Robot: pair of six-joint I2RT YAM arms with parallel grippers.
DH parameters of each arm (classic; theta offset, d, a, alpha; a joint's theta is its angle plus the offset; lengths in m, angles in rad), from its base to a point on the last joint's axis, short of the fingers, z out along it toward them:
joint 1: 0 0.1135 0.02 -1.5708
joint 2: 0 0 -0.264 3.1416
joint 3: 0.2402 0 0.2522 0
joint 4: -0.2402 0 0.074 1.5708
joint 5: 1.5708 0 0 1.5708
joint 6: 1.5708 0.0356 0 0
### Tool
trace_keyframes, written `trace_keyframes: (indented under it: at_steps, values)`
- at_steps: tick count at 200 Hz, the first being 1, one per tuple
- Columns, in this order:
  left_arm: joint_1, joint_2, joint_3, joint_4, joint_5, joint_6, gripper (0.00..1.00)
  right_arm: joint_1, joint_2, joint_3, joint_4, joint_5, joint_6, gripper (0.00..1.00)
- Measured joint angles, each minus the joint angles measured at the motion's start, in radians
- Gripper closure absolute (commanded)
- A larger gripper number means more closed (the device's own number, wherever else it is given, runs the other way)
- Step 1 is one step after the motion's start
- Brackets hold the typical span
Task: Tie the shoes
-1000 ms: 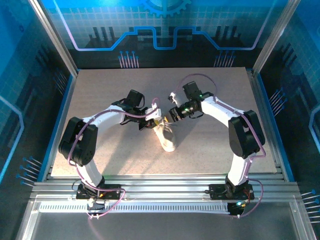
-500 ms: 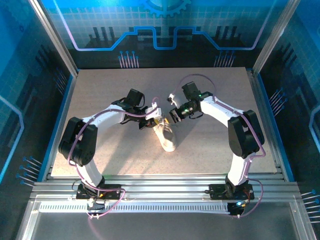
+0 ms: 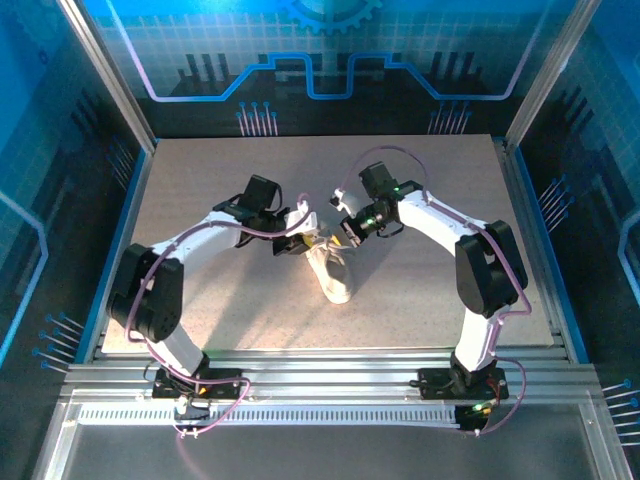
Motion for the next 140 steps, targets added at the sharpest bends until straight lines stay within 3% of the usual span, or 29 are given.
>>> trace_keyframes:
  at_steps: [67,140]
  values:
    - [0.010,0.006,0.014,-0.028,0.001,0.129,0.73,0.003,0.000,0.005,-0.010,0.012,-0.016,0.96]
    - [-0.047,0.076,0.052,-0.053,0.000,0.156,0.72,0.003,0.003,0.014,-0.011,0.013,-0.016,0.96]
